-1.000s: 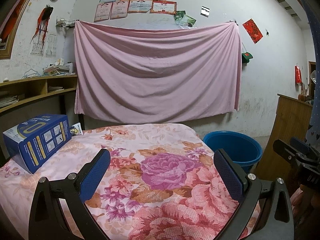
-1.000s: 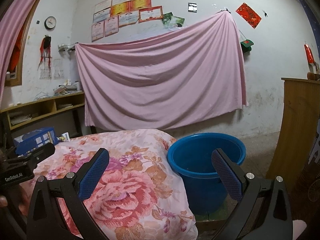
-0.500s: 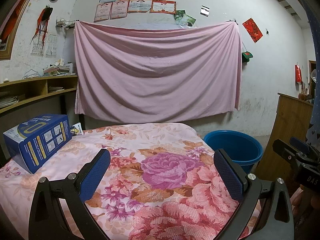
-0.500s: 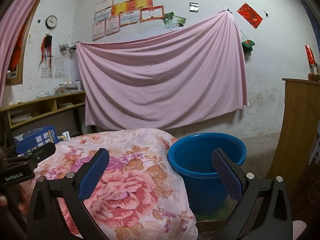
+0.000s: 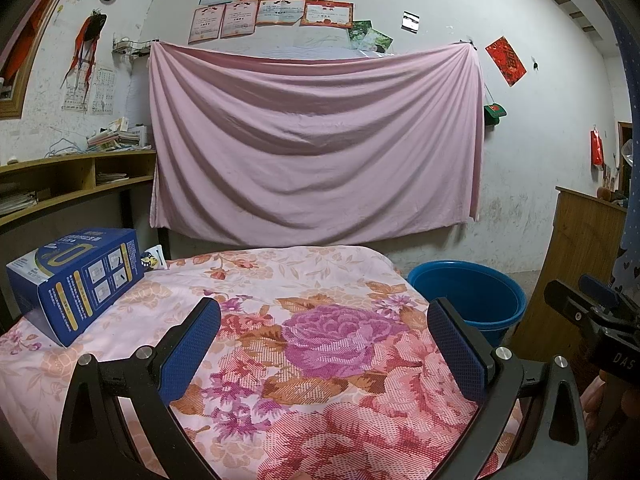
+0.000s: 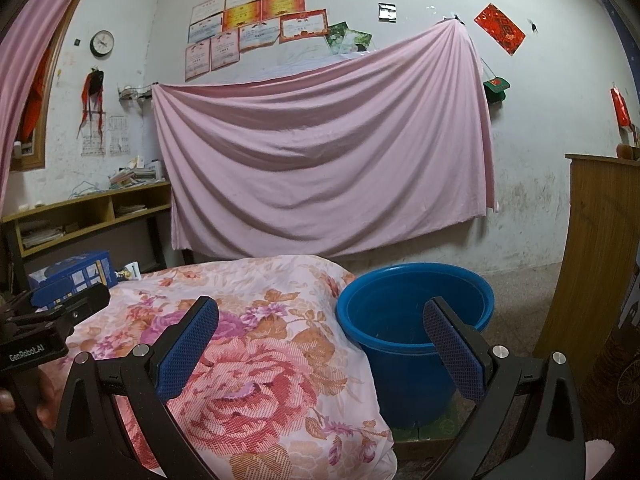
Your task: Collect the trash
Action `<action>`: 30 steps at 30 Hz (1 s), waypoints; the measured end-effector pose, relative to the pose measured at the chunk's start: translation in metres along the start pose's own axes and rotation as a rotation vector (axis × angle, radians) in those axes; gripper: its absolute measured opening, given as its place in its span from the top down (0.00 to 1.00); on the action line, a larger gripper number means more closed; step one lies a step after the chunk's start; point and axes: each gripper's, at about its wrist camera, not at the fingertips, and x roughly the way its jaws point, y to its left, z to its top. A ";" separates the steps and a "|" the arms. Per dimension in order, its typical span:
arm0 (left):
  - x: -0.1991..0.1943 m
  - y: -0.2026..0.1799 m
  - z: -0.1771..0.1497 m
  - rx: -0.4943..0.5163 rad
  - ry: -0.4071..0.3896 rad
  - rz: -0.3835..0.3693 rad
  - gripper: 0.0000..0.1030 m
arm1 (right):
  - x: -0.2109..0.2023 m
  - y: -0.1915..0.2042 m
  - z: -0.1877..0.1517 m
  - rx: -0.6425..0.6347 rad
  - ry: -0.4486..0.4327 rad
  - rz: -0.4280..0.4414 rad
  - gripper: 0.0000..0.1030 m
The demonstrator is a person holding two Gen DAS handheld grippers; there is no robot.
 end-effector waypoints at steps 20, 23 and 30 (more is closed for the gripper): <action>0.000 -0.001 0.000 0.001 0.001 0.000 0.02 | -0.001 0.002 0.000 0.000 0.002 0.001 0.00; 0.000 0.000 0.000 0.001 0.001 -0.001 0.02 | -0.001 0.002 0.000 0.001 0.003 0.000 0.00; 0.000 0.000 -0.001 0.002 0.004 -0.005 0.02 | -0.001 0.003 0.000 0.000 0.006 0.001 0.00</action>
